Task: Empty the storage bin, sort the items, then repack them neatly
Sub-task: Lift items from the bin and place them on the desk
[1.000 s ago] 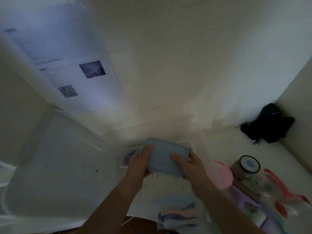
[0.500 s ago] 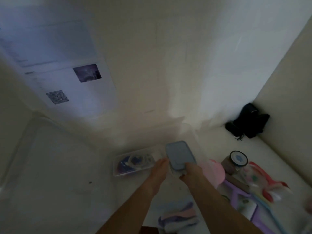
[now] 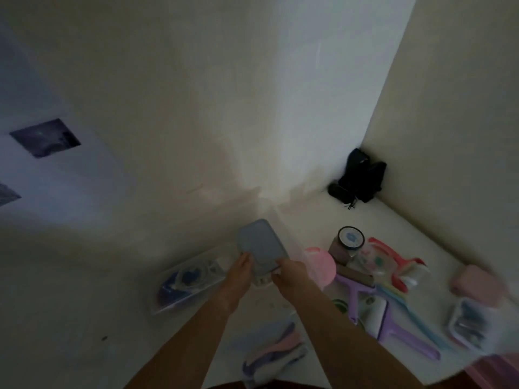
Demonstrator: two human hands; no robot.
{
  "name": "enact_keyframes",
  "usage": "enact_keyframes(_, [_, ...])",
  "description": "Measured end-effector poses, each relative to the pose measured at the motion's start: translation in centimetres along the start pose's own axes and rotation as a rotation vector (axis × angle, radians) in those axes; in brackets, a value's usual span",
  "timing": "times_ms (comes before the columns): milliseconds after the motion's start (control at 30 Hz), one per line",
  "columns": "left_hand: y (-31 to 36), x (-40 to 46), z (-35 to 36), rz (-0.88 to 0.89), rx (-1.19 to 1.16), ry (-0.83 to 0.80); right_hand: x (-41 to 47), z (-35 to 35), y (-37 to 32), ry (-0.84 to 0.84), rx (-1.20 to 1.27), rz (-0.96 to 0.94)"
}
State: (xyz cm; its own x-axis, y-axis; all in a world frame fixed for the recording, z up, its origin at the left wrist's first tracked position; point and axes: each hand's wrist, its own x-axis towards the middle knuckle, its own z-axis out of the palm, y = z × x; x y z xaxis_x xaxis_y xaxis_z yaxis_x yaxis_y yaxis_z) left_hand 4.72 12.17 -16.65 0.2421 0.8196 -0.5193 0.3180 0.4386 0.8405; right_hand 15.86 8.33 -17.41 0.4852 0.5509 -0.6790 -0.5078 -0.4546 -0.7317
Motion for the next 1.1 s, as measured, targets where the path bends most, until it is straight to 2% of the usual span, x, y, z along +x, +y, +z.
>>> enact_keyframes(67, [0.5,0.1,0.3,0.082,0.179,0.097,-1.8,-0.5,-1.3,-0.042,-0.018,0.031])
enact_keyframes(133, [1.5,-0.5,1.3,0.179,0.316,0.17,-3.1,-1.1,-2.1,-0.112,0.091,0.035])
enact_keyframes(233, [3.5,-2.5,4.0,0.344,0.397,0.171,-5.7,-3.6,-3.7,-0.156,0.394,-0.079])
enact_keyframes(300, [4.8,-4.1,6.5,0.426,0.428,0.155,-7.0,-6.5,-4.9,-0.174,0.507,-0.123])
enact_keyframes(467, [5.9,-6.6,13.5,0.514,0.465,0.145,-6.9,-14.7,-5.5,-0.022,0.476,-0.238])
enact_keyframes(667, [5.6,-6.6,21.0,0.507,0.527,0.078,-4.0,-21.0,-4.3,0.056,0.464,-0.152])
enact_keyframes(867, [4.3,-1.8,25.1,0.409,0.818,0.078,-0.8,-25.1,-2.9,0.117,0.457,-0.087])
enact_keyframes(1000, [3.4,2.8,26.8,0.325,0.969,0.11,2.5,-25.8,-2.8,0.13,0.345,-0.106])
enact_keyframes(1100, [2.0,5.5,27.8,0.291,0.984,0.115,5.4,-25.7,-3.6,0.109,0.227,-0.154])
